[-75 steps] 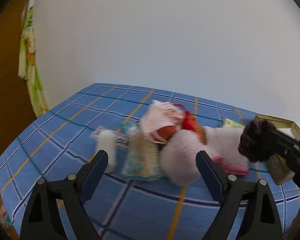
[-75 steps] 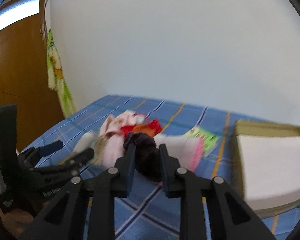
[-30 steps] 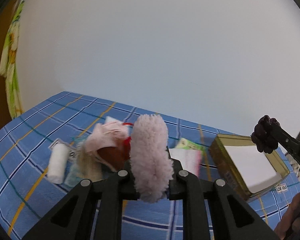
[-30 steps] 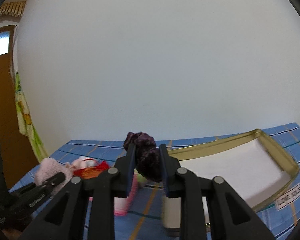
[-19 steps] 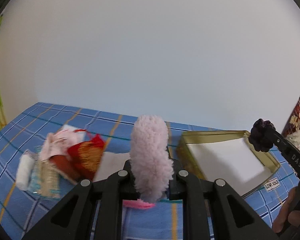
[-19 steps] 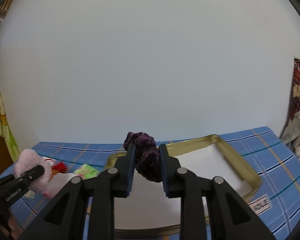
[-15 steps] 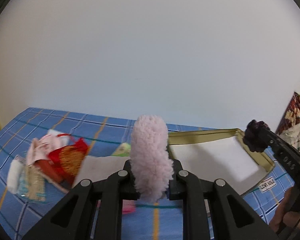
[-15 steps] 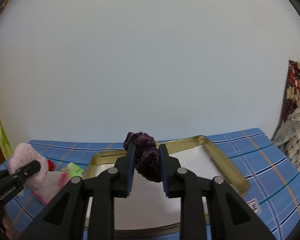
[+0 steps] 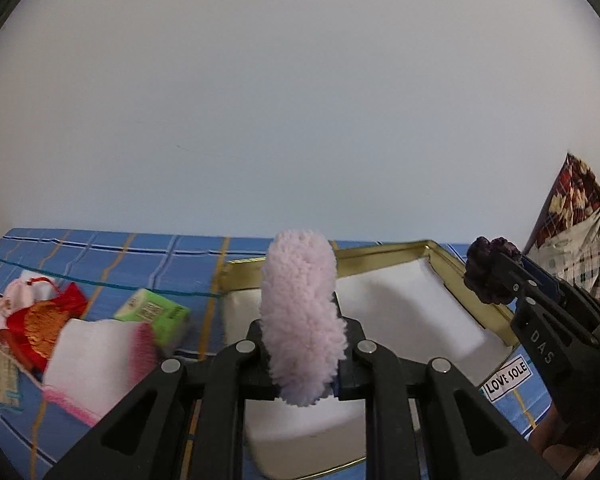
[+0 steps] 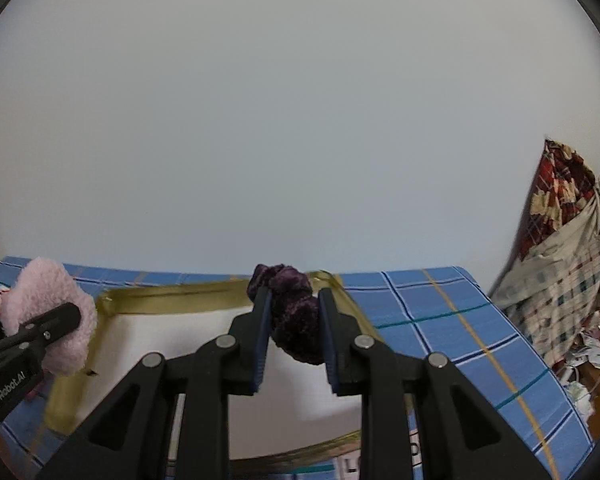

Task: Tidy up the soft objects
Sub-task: 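Carry both items over the gold tin and open both tools to drop them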

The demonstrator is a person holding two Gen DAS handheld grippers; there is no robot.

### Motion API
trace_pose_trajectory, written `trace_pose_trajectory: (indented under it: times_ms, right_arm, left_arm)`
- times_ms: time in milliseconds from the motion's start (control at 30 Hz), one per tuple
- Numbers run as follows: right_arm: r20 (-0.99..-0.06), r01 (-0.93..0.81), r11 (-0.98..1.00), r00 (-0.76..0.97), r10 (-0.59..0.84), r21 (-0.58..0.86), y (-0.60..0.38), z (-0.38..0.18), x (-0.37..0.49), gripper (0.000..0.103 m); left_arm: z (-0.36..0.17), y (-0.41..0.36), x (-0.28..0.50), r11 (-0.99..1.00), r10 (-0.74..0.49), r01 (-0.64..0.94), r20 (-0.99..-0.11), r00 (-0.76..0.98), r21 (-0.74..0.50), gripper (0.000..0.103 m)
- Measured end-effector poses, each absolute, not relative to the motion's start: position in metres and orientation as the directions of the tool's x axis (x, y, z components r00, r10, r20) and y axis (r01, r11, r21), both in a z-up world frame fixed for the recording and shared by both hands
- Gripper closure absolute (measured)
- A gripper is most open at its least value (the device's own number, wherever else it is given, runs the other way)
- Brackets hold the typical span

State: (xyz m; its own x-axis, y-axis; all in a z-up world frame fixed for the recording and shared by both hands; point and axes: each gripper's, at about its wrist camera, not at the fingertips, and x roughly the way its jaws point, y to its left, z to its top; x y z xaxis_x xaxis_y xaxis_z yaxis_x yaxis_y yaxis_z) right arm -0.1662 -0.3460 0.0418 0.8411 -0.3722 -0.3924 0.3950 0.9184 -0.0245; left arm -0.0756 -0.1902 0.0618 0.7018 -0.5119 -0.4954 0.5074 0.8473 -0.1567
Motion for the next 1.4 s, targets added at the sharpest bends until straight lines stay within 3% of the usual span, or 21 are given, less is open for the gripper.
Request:
trace_pose_trajectory:
  times_ms: [367, 1000, 1100, 1167, 1233, 1267, 1333, 1400]
  right_arm:
    - [-0.488, 0.422, 0.906, 0.786, -0.380, -0.026, -0.353, 0.024, -0.146, 0.080]
    - [-0.556, 0.413, 0.911, 0.759, -0.338, 0.010, -0.364, 0.004, -0.136, 0.079]
    - [-0.561, 0.411, 0.911, 0.757, -0.335, 0.011, -0.363, 0.004, -0.136, 0.074]
    - [-0.561, 0.419, 0.908, 0.757, -0.337, 0.021, -0.363, 0.005, -0.137, 0.061]
    - [-0.543, 0.432, 0.900, 0.769, -0.339, 0.050, -0.364, 0.008, -0.142, 0.025]
    - [-0.523, 0.436, 0.898, 0.781, -0.342, 0.064, -0.363, 0.012, -0.146, 0.023]
    - [-0.473, 0.437, 0.895, 0.808, -0.350, 0.085, -0.362, 0.020, -0.153, 0.020]
    - [-0.431, 0.442, 0.893, 0.824, -0.368, 0.083, -0.358, 0.027, -0.158, 0.016]
  left_arm:
    - [0.051, -0.214, -0.081, 0.850, -0.481, 0.520, -0.530, 0.699, -0.085, 0.085]
    - [0.037, -0.231, -0.084, 0.875, -0.410, 0.484, -0.578, 0.705, -0.030, 0.085]
    - [0.034, -0.236, -0.083, 0.876, -0.403, 0.481, -0.582, 0.707, -0.022, 0.084]
    - [0.033, -0.237, -0.083, 0.881, -0.395, 0.472, -0.581, 0.712, -0.020, 0.083]
    - [0.034, -0.236, -0.083, 0.880, -0.401, 0.473, -0.583, 0.706, -0.032, 0.072]
    - [0.035, -0.236, -0.084, 0.880, -0.406, 0.474, -0.580, 0.706, -0.038, 0.067]
    - [0.039, -0.233, -0.088, 0.882, -0.408, 0.469, -0.563, 0.719, -0.040, 0.036]
    - [0.046, -0.228, -0.096, 0.896, -0.393, 0.443, -0.512, 0.764, -0.026, 0.021]
